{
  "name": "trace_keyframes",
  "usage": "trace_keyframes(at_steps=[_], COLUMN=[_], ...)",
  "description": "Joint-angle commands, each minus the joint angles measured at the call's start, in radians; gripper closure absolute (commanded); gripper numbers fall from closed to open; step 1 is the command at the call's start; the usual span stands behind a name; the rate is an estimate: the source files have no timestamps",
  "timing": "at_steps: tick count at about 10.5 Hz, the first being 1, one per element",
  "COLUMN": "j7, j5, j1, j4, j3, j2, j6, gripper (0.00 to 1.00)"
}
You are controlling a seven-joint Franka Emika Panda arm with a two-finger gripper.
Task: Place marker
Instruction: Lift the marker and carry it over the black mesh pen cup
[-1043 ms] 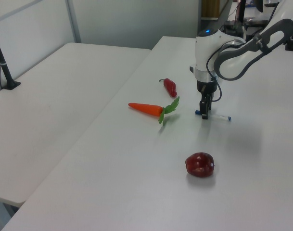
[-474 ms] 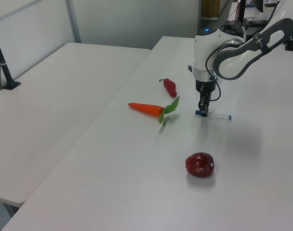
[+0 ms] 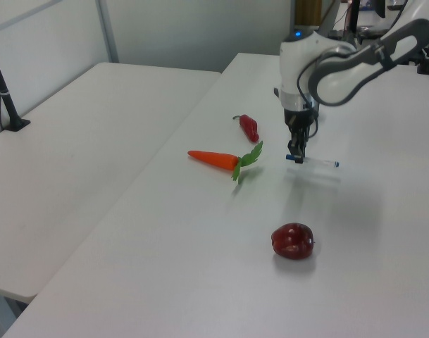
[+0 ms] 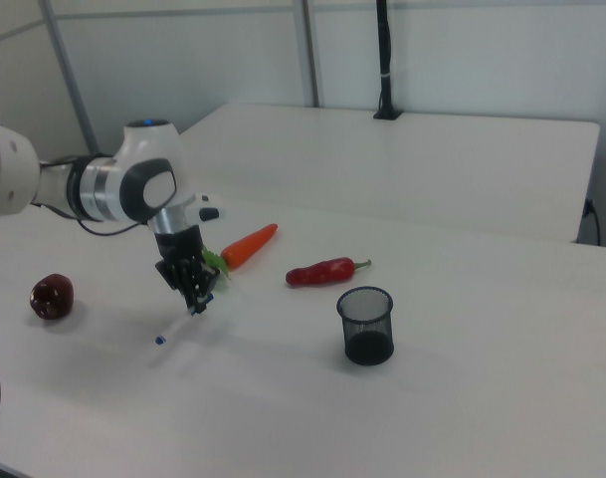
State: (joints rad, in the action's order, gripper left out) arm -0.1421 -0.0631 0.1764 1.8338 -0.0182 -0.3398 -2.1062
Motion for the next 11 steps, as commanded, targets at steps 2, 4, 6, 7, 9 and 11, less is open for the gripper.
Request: trace_keyframes(at_steps=[2, 4, 6, 7, 9, 11], j7=[-0.123, -0.126, -0.117, -0.107, -0.026, 0.030], j5=[-0.008, -0.006, -0.006, -0.006, -0.020, -0.021], j1=[0.034, 0.025, -0.009, -0.058, -0.135, -0.214], j4=[-0.163, -0.229, -0.287, -0.313, -0.327, -0.327], j3=[-0.002, -0.002, -0.017, -0.016, -0.017, -0.017], j2=[0.042, 0.071, 0.085, 0.087, 0.087, 0.088], j6=[0.225, 0.305, 0.316, 0.313, 0.295, 0.217], gripper=[0.89, 0.89, 0.88, 0.88, 0.88, 0.88])
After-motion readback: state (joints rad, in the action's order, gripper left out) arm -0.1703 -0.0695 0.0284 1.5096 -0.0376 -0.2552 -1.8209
